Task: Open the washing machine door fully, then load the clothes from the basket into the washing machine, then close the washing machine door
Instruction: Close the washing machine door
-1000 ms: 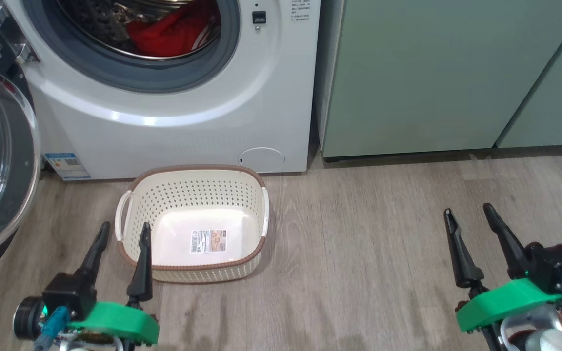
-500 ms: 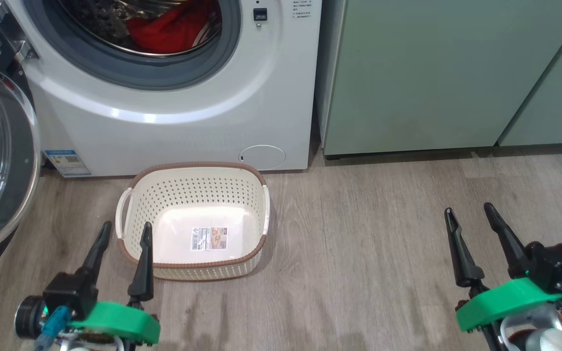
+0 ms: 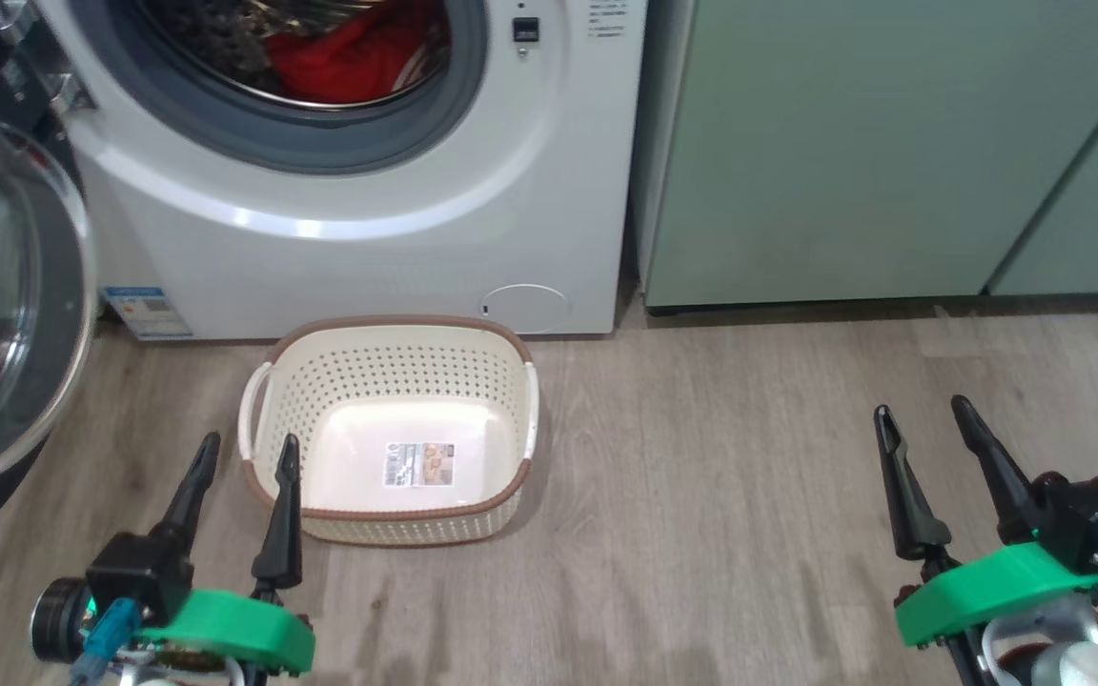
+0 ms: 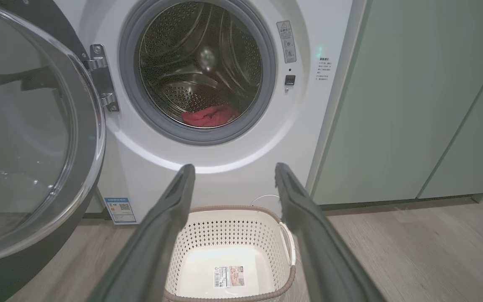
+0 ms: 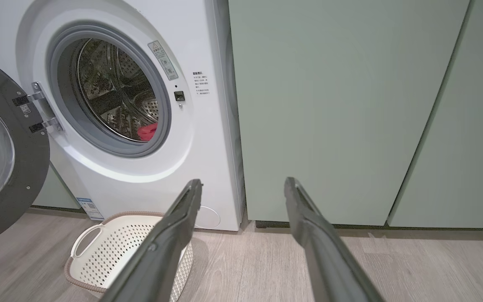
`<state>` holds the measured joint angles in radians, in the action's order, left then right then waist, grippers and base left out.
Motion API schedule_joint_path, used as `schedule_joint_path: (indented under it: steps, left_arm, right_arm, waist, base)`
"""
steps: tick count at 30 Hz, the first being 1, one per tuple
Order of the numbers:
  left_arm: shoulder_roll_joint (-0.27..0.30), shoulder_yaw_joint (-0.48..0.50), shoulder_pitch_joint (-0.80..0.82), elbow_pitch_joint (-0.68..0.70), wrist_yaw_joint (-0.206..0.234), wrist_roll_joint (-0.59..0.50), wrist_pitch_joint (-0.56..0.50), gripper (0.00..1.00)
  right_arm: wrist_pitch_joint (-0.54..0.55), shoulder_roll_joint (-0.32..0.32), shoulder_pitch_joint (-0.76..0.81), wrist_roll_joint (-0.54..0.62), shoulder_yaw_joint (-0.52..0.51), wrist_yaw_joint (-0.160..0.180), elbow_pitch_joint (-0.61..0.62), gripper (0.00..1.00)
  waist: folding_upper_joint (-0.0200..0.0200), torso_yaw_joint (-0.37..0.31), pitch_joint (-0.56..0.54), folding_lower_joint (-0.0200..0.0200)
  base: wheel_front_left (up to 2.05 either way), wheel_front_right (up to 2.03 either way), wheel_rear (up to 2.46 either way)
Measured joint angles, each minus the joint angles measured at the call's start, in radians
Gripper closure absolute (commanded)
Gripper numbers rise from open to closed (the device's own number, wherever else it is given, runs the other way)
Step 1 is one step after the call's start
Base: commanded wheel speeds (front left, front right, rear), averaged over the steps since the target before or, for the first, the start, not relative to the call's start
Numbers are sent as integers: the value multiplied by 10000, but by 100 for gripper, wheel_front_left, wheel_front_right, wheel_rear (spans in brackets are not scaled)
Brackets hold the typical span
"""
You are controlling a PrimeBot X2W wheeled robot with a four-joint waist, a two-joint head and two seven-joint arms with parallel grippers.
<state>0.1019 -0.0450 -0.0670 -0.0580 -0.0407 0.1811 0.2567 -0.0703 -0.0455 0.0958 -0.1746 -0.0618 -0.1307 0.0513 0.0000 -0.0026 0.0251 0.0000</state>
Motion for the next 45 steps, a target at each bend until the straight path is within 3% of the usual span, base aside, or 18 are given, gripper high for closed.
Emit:
schedule_joint_path:
  steps: [8,20,30,45]
  left_arm:
    - [-69,40,14,46,173,-63,0,0]
    - [-161,123,5,182,364,-58,0,0]
    - [-198,244,-33,276,541,35,0,0]
    - [-249,420,-179,420,589,38,0,0]
  right_arm:
    - [0,4,27,-15,8,0,148,0]
    - [88,17,82,-15,134,0,224,0]
    - [105,23,88,-31,343,0,194,0]
    - [148,25,56,-84,477,0,31,0]
  waist:
    - [0,948,-41,0]
    - [0,3402,-121,0]
    - [0,5013,-148,0]
    - [0,5227,-110,0]
  base:
    - [0,0,0]
    - [0,0,0]
    - [0,0,0]
    - [0,0,0]
